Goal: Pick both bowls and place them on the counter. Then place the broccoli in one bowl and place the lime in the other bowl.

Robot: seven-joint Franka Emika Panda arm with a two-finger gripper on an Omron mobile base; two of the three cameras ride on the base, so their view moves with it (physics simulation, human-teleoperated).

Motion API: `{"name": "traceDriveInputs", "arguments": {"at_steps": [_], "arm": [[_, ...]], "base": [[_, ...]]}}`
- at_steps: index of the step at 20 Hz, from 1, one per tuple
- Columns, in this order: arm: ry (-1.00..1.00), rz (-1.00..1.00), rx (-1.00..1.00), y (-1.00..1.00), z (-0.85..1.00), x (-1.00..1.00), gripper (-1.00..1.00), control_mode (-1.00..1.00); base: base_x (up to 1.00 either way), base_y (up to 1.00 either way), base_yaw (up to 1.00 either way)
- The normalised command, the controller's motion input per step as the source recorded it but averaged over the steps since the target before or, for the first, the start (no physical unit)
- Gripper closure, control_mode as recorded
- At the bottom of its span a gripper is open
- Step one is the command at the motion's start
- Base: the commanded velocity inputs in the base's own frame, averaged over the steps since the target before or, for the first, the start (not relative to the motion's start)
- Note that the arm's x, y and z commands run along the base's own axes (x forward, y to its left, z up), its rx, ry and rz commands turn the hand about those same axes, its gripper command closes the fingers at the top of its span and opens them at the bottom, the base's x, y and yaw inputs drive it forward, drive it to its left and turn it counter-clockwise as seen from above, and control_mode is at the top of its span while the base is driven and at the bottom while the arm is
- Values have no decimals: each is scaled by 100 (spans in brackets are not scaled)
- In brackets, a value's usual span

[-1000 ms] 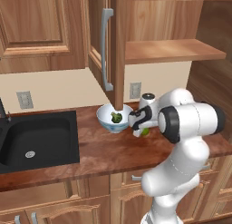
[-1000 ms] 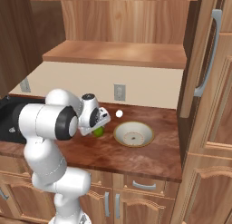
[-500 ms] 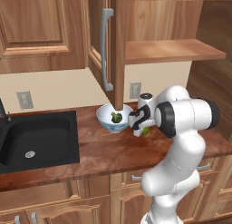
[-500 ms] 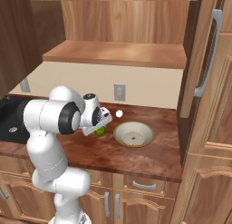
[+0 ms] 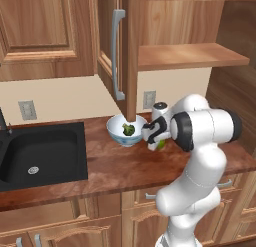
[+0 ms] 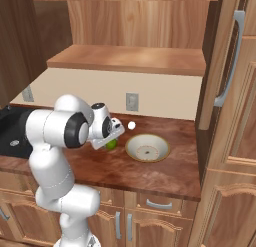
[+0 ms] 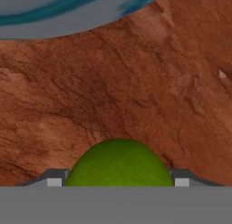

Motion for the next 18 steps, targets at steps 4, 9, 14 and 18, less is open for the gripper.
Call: {"name": "traceDriveInputs", "arguments": {"at_steps": [4, 9, 14, 18], "arm": [[0, 0, 0, -19, 27, -15, 100, -100], [0, 0, 0, -30, 43, -25, 100, -100], [0, 0, 0, -34, 52, -23, 100, -100], [0, 0, 0, -52, 37, -32, 100, -100]], "base": [[0, 0, 0], [0, 0, 0], [0, 0, 0], [0, 0, 0]]}}
